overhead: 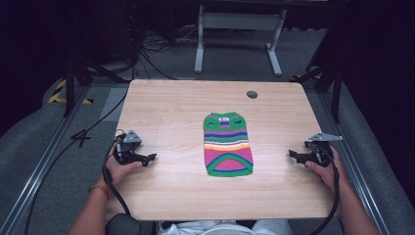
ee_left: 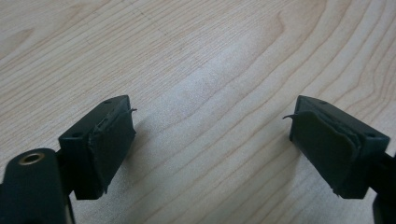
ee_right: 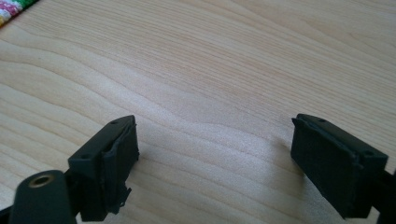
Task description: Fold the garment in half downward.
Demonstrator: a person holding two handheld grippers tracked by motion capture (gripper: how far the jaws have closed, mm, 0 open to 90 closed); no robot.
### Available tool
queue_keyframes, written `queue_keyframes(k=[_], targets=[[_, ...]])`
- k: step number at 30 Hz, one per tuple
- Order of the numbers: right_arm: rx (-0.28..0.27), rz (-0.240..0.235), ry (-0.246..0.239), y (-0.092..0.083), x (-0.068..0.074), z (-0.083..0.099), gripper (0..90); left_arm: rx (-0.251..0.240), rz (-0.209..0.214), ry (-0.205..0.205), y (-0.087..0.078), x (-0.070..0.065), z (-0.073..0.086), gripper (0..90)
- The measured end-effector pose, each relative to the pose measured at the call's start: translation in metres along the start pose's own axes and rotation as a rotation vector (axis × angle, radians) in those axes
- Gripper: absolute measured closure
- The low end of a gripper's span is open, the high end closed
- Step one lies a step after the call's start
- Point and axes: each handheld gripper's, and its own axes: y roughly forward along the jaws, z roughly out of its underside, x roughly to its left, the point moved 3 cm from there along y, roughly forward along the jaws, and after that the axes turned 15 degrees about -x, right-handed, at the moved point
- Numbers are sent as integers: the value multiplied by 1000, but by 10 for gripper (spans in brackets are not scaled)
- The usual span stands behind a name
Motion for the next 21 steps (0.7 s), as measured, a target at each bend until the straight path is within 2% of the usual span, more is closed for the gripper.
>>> queue_keyframes(k=[1,2,4,6,7,8,13,15,16,18,20,21], targets=[[0,0,0,0,0,0,154,-4,1,-13,1,-1,0,132],[0,0,0,0,0,0,154,-5,-5,1,2,0,-1,130],[0,0,0,0,0,0,154,2,-7,-14,2,-1,0,124],[1,-1,-2,0,0,0,151,1,-8,-14,2,-1,0,124],[3,-2,-3,0,0,0,150,-5,-11,-2,2,0,-1,124],[8,-7,-8,1,-1,0,148,-1,-8,-17,2,-1,0,124],[9,-11,-11,1,-1,-1,146,0,-17,-1,3,0,-1,116],[15,-16,-15,1,-2,-1,146,15,-21,-5,3,-1,-2,112],[24,-16,-14,1,-2,-2,147,23,-24,-21,3,-2,-3,112],[28,-22,-14,2,-1,-3,158,50,-36,-19,4,-3,-5,112],[34,-27,-18,3,-1,-5,201,86,-40,-32,5,-5,-9,117],[39,-30,-16,3,-1,-7,235,84,-41,-17,6,-5,-12,134]])
